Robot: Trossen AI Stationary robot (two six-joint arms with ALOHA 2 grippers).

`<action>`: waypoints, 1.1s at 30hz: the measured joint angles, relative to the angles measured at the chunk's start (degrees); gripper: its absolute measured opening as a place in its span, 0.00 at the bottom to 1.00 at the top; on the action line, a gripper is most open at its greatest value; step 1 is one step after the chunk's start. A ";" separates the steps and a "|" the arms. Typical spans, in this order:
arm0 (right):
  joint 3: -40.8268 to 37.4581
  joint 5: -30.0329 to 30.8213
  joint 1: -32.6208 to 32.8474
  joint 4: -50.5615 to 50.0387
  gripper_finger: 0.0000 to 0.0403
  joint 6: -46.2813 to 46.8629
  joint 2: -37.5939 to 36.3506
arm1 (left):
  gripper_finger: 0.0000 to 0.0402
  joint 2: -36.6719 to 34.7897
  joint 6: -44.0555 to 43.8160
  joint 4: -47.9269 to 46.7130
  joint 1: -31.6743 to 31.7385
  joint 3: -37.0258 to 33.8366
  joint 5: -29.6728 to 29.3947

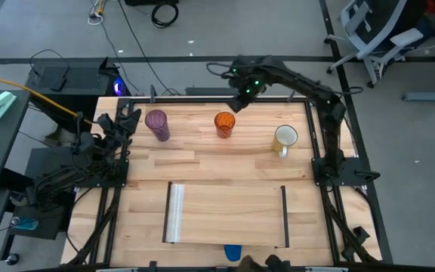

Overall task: Stack small to large cups/mugs on shelf
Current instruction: Move the orange cup to the middle right of the table

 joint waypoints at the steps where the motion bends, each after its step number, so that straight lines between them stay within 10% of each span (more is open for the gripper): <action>1: 0.00 0.68 0.34 -0.02 0.21 0.60 0.65 | 0.20 0.00 0.00 -0.04 0.02 0.00 0.00; 33: -0.02 6.40 4.10 3.08 0.21 7.09 8.67 | 0.23 0.00 -0.39 -5.77 0.02 0.00 2.51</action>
